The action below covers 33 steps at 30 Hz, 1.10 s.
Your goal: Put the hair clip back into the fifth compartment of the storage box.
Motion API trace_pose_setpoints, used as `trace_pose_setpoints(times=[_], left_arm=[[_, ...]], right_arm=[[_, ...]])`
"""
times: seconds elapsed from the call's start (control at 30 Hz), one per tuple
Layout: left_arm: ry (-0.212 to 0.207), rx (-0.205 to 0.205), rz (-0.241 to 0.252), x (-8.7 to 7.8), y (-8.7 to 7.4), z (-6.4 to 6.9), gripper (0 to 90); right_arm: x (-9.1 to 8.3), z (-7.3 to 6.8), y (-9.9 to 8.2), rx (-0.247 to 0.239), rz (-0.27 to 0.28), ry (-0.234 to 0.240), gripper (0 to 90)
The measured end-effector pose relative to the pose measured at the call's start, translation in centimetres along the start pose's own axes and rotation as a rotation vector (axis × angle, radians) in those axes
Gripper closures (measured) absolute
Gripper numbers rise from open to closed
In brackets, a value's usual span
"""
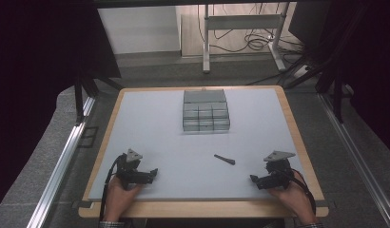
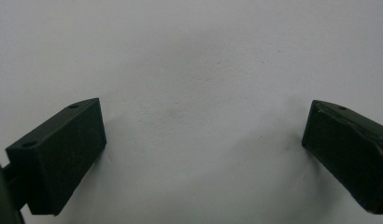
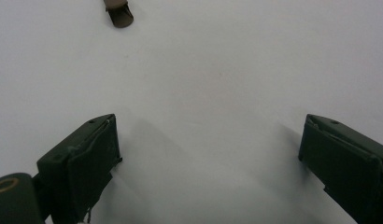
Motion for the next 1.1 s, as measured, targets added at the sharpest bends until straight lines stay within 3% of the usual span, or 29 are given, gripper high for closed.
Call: trace_pose_setpoints(times=[0.73,1.1], left_arm=[[0.0,0.0,0.0,0.0,0.0,0.0,0.1],[0.0,-0.001,0.001,0.0,0.0,0.0,0.1]], right_arm=[[-0.3,-0.3,0.7,0.023,-0.109,0.009,12.3],[-0.4,-0.9,1.7,0.038,-0.132,0.051,18.8]])
Point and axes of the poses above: each handheld gripper's, and its own axes: x roughly forward along the jaws, y roughly out of its top, z roughly to its right, the point moved 6 cm from there along x, roughly forward along the jaws, and after that the axes turned 14 degrees about y, right-handed, at the moved point
